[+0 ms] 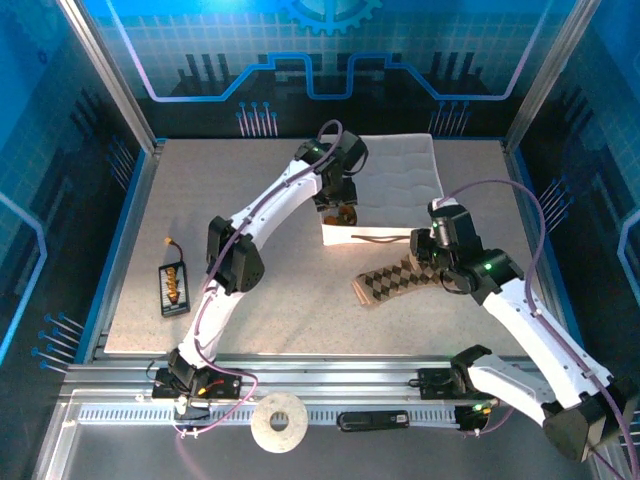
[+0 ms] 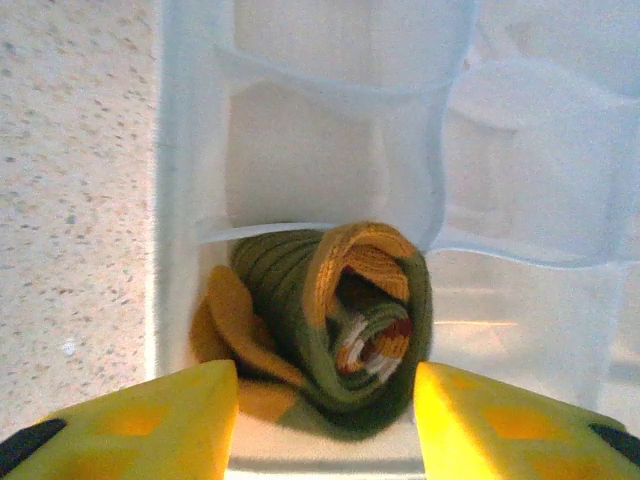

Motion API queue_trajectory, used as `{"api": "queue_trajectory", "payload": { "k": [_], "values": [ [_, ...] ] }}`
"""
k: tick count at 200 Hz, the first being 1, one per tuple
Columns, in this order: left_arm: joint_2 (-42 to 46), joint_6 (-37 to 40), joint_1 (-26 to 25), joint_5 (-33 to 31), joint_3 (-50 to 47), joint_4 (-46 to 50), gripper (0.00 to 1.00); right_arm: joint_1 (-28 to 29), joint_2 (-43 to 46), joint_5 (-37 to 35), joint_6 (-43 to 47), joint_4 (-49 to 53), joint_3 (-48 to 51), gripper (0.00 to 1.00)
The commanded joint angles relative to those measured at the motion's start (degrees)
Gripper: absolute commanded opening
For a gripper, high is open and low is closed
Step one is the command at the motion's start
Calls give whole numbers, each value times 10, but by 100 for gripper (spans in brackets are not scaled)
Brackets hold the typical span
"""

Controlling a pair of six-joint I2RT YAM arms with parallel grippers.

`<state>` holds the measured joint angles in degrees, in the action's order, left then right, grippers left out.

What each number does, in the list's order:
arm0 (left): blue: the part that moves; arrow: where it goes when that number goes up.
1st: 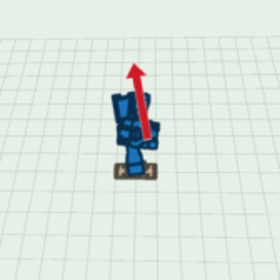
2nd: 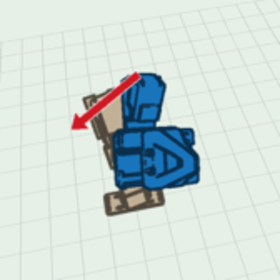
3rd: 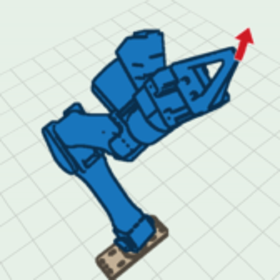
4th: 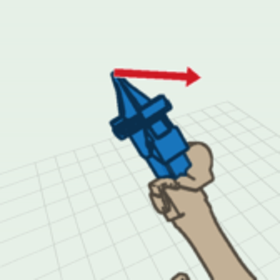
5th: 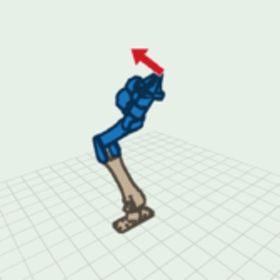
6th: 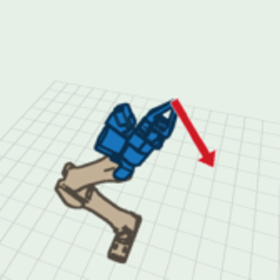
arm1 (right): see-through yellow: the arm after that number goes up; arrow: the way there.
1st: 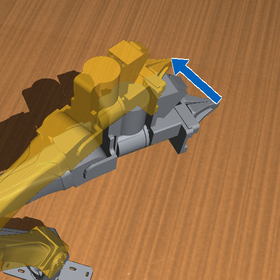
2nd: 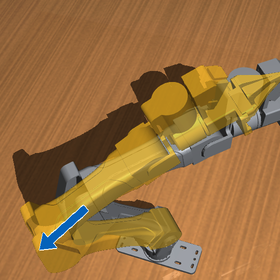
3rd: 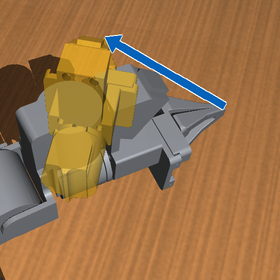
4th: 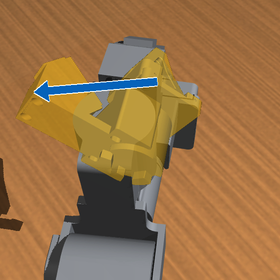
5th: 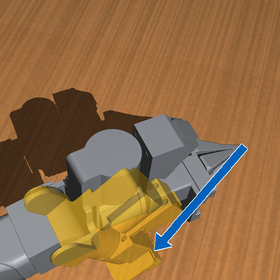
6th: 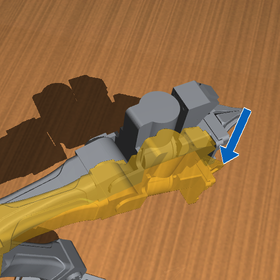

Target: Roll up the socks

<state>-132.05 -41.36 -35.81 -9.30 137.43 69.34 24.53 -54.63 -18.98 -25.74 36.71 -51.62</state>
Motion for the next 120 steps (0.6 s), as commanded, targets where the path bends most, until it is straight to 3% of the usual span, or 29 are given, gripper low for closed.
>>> {"api": "queue_trajectory", "payload": {
  "k": [1, 29, 52, 79, 120],
  "values": [
    [102, 10, -21, -9, -46, -33, 48, -15, -1, 6, -61, 21, 34, 36],
    [193, 71, -82, 81, -230, -161, 41, -29, -1, -4, -110, 21, 55, 37],
    [189, 99, -138, 149, -310, -235, 37, -56, -1, -34, -126, 49, 42, 38],
    [103, 116, -191, 154, -276, -268, 39, -67, 13, -90, -124, 77, 17, 39],
    [-50, 127, -212, 71, -132, -253, 43, -66, 52, -111, -107, 82, -3, 38]
  ]
}}
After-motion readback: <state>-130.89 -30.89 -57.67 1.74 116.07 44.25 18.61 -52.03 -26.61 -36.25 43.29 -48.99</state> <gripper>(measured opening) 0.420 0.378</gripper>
